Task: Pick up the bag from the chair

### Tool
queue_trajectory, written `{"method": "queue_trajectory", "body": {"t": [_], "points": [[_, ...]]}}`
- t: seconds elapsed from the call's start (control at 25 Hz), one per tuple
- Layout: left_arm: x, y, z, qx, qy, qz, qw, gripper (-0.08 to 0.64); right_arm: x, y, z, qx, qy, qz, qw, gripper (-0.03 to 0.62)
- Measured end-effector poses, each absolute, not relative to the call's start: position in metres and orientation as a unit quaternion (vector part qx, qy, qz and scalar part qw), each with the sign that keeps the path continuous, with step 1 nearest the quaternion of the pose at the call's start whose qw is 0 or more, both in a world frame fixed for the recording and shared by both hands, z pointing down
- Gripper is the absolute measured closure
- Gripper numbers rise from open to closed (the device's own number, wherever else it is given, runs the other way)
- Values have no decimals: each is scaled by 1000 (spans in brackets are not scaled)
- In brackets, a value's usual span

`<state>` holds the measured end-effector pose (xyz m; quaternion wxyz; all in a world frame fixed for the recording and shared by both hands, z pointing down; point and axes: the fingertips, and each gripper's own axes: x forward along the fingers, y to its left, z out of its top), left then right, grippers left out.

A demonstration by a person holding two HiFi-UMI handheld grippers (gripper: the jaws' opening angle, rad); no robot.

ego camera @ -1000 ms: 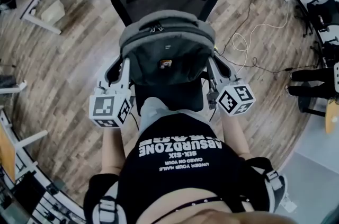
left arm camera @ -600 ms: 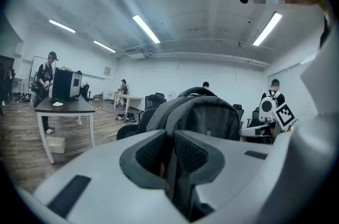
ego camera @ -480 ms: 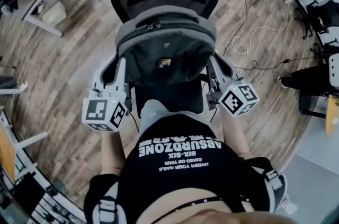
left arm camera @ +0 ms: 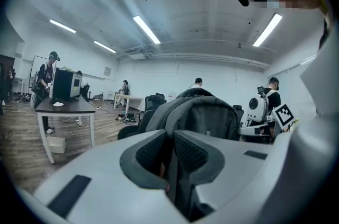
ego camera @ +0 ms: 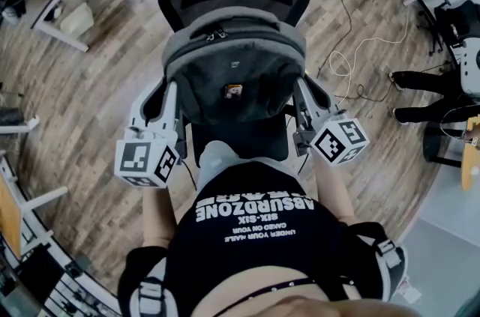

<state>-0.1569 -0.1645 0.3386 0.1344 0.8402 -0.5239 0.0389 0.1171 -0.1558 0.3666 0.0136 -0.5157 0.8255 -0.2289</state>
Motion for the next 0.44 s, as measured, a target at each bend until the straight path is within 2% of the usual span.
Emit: {"method": "queue_trajectory", "body": {"t": [0.44], "points": [[-160, -168, 343, 836, -530, 48, 133, 499, 114, -159, 368, -519, 828, -213, -2, 543]]}}
